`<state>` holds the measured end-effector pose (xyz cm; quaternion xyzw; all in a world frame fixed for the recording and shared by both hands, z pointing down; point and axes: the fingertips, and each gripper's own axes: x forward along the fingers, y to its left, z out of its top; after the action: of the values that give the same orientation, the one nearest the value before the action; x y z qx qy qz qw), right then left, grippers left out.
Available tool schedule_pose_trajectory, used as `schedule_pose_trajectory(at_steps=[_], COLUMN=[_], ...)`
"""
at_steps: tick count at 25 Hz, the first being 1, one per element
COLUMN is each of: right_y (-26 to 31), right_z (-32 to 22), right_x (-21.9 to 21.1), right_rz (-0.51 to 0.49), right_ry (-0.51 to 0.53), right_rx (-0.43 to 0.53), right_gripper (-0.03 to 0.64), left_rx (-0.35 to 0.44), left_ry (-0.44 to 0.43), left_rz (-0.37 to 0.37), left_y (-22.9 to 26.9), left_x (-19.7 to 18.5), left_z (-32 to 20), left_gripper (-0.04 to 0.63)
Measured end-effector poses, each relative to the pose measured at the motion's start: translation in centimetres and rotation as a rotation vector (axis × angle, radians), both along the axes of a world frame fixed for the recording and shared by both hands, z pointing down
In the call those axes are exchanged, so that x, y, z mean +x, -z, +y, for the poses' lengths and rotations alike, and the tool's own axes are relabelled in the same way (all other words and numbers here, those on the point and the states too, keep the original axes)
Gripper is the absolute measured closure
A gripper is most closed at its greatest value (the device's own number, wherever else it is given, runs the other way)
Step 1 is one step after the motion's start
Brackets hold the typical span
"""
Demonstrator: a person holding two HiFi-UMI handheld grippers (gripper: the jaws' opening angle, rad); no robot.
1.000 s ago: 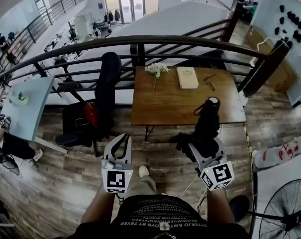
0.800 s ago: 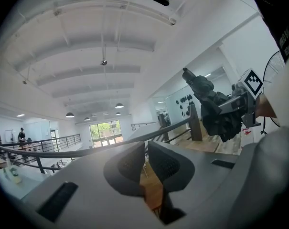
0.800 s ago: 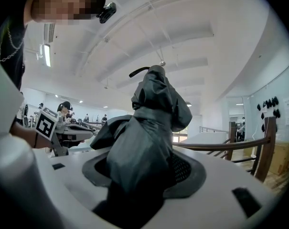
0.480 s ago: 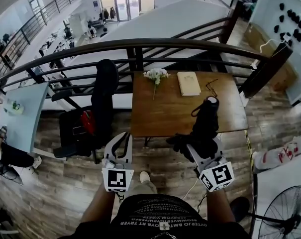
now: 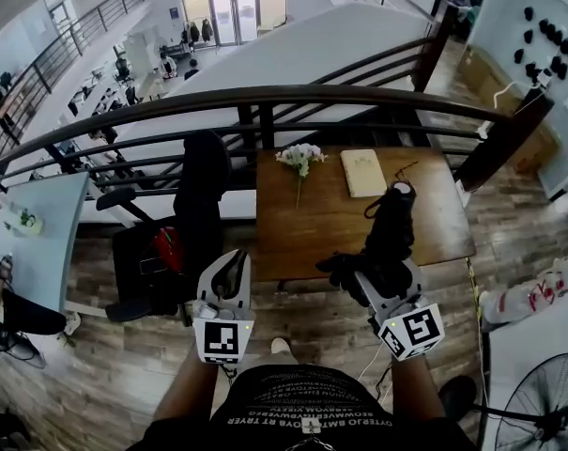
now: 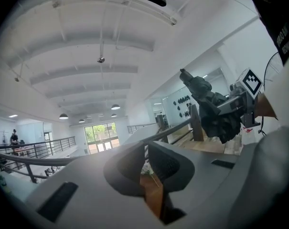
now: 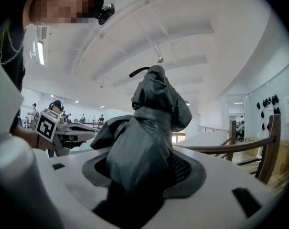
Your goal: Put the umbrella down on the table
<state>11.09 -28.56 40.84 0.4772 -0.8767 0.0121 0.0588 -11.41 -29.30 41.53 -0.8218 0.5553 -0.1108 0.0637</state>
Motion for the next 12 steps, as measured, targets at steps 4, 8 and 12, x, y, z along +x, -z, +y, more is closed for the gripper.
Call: schedule_pose_trajectory(at_steps=[4, 8, 12], right_y=[-0.1, -1.3, -2.4], right_z=[-1.5, -2.0, -2.4], right_x=[-1.1, -2.2, -2.0], right_rz=[-0.007, -0.013, 0.003], right_ry=[-0.011, -0.01, -0.018], right_rx=[0.0, -0.044, -0.072], right_gripper=[0.347, 0.347, 0.347], left_rx=[0.021, 0.009, 0.006], left_ry=[-0.03, -0.031, -0.039], left_rz=[0.007, 0.035, 0.06], left_y=[0.2, -0.6, -0.9], left_x=[-0.9, -1.6, -1.3], left_z=[-1.4, -2.3, -2.7], left_gripper=[0.551, 0.551, 0.551])
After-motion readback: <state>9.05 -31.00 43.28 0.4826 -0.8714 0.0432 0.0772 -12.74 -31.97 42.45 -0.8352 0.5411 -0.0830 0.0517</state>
